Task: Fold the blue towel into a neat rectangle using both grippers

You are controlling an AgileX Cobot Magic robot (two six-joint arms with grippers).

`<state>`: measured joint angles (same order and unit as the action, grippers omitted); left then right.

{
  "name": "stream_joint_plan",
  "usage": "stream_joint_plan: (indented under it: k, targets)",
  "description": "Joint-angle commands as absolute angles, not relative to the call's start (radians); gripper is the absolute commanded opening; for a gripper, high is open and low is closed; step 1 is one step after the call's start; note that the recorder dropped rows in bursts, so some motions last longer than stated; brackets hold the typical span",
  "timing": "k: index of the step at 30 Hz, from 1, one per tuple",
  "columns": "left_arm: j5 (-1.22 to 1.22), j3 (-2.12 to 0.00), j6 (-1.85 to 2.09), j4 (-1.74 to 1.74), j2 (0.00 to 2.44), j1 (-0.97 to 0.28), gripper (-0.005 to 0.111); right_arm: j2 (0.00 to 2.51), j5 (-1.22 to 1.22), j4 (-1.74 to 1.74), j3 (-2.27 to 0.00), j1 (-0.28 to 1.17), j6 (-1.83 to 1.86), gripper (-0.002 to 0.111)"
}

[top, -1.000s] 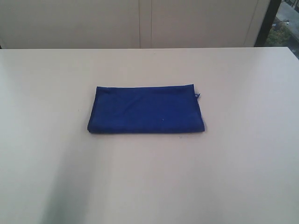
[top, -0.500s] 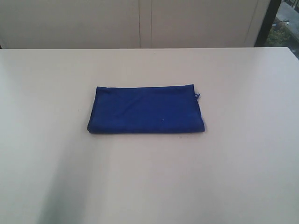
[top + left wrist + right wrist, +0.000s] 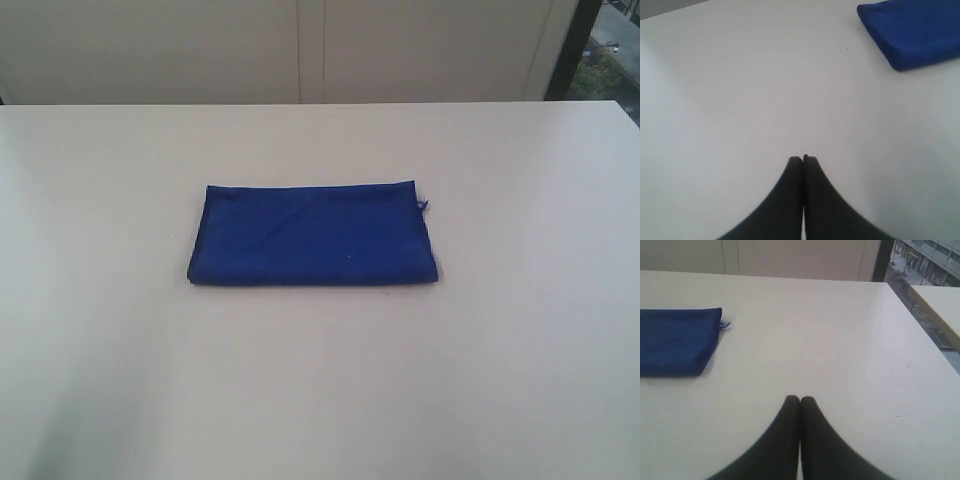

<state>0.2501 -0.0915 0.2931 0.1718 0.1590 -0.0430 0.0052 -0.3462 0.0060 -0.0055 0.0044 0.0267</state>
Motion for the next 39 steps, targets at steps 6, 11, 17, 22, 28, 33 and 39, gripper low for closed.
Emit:
stream_joint_plan:
  k: [6,11,17,22,28,33,39]
  targets:
    - [0.257,0.000,0.295,0.161,0.000,-0.040,0.000,0.000,-0.343,0.000,0.000,0.000,0.023,0.000]
    - [0.253,0.000,0.295,0.163,0.000,-0.040,0.000,0.000,-0.343,0.000,0.000,0.000,0.023,0.000]
    - [0.253,0.000,0.295,0.163,0.000,-0.040,0.000,0.000,-0.343,0.000,0.000,0.000,0.023,0.000]
    - [0.248,0.000,0.237,0.143,0.000,-0.040,0.000,0.000,-0.343,0.000,0.000,0.000,0.023,0.000]
    - [0.246,0.000,0.009,0.040,0.000,-0.040,0.000,0.000,-0.343,0.000,0.000,0.000,0.023,0.000]
    - [0.246,0.000,0.007,0.040,0.000,-0.040,0.000,0.000,-0.343,0.000,0.000,0.000,0.023,0.000]
    - [0.246,0.000,0.007,0.040,0.000,-0.040,0.000,0.000,-0.343,0.000,0.000,0.000,0.023,0.000]
